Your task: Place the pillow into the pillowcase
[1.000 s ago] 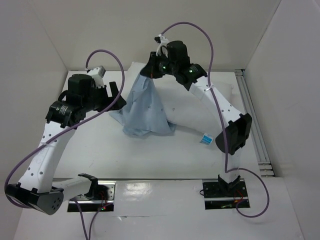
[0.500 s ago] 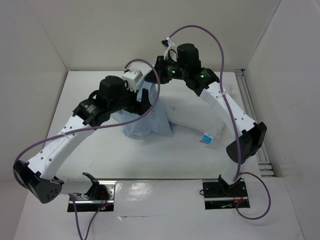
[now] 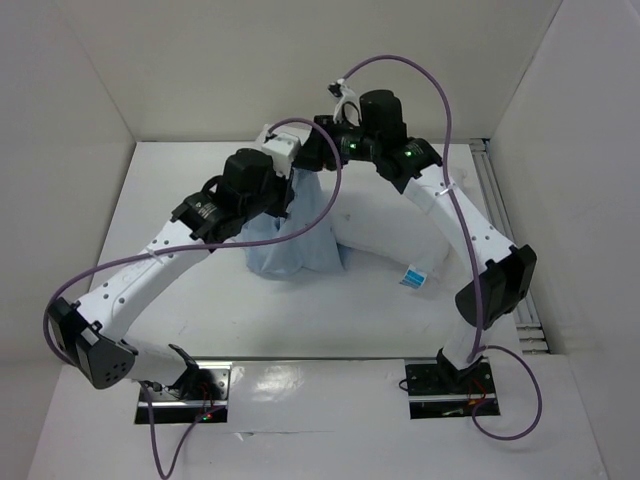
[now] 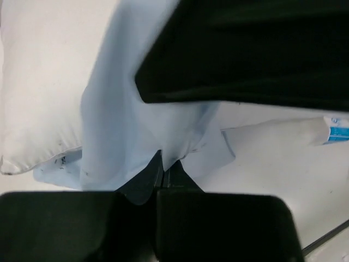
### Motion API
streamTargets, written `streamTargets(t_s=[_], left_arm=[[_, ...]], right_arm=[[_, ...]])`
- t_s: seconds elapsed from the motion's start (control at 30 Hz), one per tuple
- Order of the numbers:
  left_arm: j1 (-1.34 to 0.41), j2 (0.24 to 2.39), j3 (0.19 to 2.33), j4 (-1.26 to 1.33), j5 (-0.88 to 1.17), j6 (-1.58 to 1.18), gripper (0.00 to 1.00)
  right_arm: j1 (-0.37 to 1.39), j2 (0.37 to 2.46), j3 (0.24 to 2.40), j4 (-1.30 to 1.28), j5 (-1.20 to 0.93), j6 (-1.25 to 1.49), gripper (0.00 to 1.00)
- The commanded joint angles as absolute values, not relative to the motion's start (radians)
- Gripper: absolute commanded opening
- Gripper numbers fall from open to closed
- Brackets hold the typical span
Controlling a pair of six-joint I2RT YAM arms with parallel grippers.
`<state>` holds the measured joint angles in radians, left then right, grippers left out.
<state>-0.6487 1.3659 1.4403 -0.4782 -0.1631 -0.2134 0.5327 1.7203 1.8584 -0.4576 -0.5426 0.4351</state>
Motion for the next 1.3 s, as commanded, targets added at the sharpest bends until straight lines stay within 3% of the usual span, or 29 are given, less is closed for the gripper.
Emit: streamTargets(t_s=[0.0, 0.07, 0.13, 0.2, 0.33, 0.47, 0.6, 0.83, 1.13, 1.27], left_arm=[[-0.618, 1.338, 1.502, -0.428, -0.18, -0.229, 0.0], [-0.588, 1.313, 1.502, -0.428, -0.141, -0.239, 0.0], [-0.56, 1.304, 1.493, -0.413, -0.104, -0.249, 0.0], [-0.52, 1.292, 1.493, -0.403, -0.043, -0.271, 0.0], [-0.485, 1.334, 1.557, -0.403, 0.031, -0.282, 0.0], [-0.454, 1.403, 1.65, -0.423, 0.064, -0.293, 0.0], [-0.434, 1.439, 1.716, -0.443, 0.075, -0.302, 0.0], [-0.434, 1.473, 1.77, -0.474, 0.095, -0.311, 0.0], [-0.425, 1.463, 1.792, -0.486, 0.106, -0.311, 0.0], [-0.416, 1.442, 1.779, -0.486, 0.124, -0.302, 0.0]], right_arm=[[0.462, 1.628, 1.797, -0.46, -0.542, 0.431, 0.71], [0.408, 1.557, 1.734, -0.46, -0.529, 0.431, 0.88], [0.362, 1.501, 1.631, -0.46, -0.508, 0.431, 0.94], [0.296, 1.419, 1.536, -0.46, -0.508, 0.431, 0.96], [0.328, 1.327, 1.382, -0.477, -0.419, 0.396, 0.98], [0.583, 1.234, 1.144, -0.314, -0.272, 0.474, 0.99], [0.807, 1.224, 1.054, -0.209, -0.073, 0.538, 0.99], [1.11, 1.324, 1.013, 0.025, 0.329, 0.589, 0.99], [1.187, 1.612, 1.121, 0.107, 0.817, 0.761, 0.99], [1.174, 1.733, 1.2, 0.1, 0.92, 0.799, 0.99]])
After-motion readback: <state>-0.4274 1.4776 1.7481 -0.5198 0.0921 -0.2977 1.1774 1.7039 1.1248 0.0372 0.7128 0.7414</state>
